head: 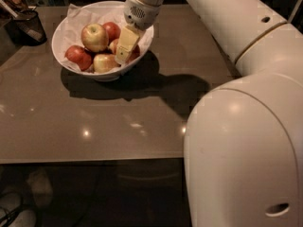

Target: Pick apple from white bowl

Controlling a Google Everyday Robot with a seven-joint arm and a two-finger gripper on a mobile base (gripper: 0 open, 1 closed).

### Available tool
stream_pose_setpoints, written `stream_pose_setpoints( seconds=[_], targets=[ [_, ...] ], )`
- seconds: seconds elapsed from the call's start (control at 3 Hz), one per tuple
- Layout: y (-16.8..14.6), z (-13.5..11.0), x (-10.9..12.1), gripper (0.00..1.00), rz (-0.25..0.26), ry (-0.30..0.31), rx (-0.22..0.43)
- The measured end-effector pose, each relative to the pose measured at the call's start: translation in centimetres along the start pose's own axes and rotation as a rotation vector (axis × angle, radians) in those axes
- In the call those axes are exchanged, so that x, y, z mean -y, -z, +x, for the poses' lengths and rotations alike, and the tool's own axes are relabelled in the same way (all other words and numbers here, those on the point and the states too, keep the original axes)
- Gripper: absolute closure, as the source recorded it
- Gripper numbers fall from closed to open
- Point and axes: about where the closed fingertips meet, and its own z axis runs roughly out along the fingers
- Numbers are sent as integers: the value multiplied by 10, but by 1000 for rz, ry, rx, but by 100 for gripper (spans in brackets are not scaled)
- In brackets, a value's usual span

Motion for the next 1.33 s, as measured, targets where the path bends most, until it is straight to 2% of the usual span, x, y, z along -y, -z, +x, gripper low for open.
stream_pose_setpoints(
  seconds=[1.33],
  targets=[
    [-7,-12,20,22,-3,25,-4]
  ],
)
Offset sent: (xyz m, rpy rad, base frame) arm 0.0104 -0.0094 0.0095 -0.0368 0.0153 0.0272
